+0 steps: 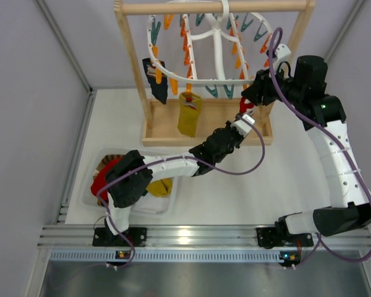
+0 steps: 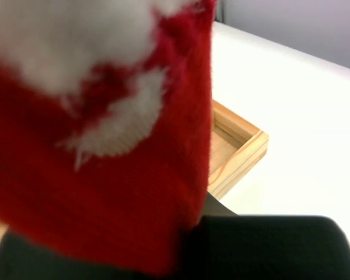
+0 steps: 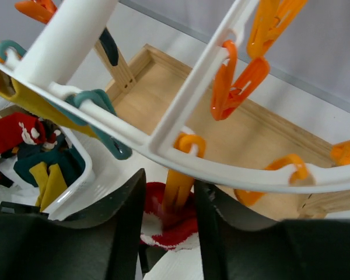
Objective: Remove the socks clipped to the hanger
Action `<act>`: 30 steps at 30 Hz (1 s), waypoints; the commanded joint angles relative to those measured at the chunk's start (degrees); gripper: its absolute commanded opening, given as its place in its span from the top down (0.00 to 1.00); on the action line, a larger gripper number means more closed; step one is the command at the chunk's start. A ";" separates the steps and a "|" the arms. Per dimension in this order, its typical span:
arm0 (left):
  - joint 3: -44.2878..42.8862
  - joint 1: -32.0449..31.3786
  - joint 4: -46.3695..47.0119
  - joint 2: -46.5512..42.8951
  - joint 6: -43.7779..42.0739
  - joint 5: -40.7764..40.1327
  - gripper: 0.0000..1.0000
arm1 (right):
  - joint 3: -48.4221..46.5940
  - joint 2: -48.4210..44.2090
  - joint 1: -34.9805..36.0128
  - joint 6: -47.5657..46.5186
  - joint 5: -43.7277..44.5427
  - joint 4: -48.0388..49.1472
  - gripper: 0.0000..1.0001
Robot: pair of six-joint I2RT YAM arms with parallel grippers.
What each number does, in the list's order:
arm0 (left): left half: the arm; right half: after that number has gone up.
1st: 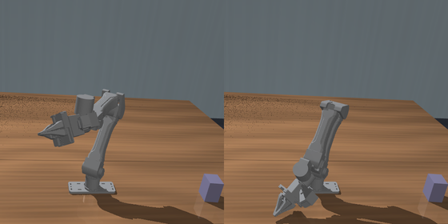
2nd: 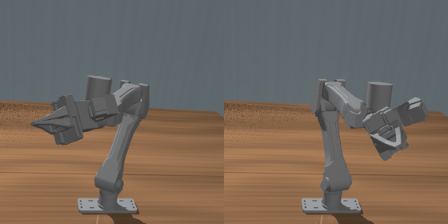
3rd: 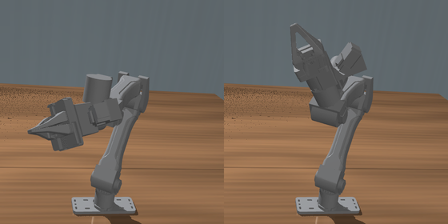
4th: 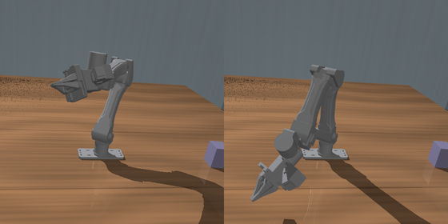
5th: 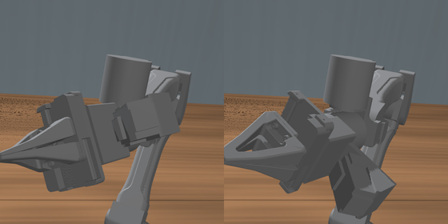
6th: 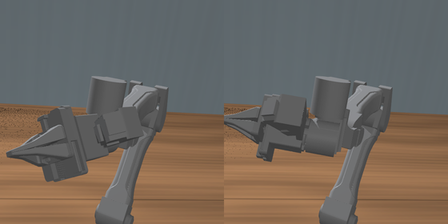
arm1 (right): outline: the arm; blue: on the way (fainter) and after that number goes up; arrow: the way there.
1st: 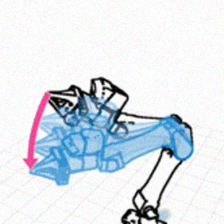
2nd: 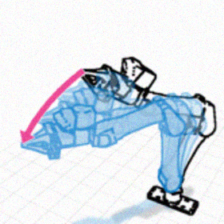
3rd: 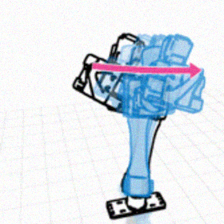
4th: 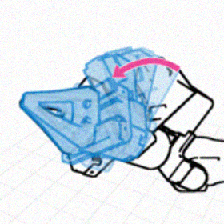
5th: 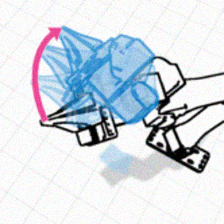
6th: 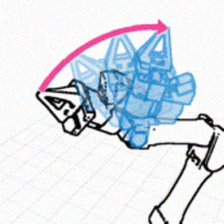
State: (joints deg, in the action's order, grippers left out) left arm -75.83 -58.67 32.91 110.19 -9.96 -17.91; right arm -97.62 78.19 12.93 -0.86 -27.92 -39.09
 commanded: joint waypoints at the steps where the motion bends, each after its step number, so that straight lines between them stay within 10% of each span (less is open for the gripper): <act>1: 0.95 -0.82 2.16 -2.08 1.96 -4.23 1.00 | -1.78 -0.32 -0.71 -0.46 -0.73 3.32 0.61; 8: 0.95 -2.49 1.99 -2.18 2.40 -4.76 1.00 | -0.99 -1.90 -0.71 0.51 2.78 2.53 0.45; 21: -2.48 -3.29 1.99 0.02 2.66 -4.15 1.00 | -5.91 -2.96 19.40 3.68 46.00 -7.67 0.36; 30: -0.11 -3.29 2.07 -1.64 5.47 -1.70 1.00 | 1.46 -7.61 25.66 5.97 45.43 -0.38 0.34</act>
State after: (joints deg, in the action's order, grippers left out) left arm -76.07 -61.82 32.91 110.21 -6.76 -21.54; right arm -97.84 73.30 36.86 4.29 16.29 -43.79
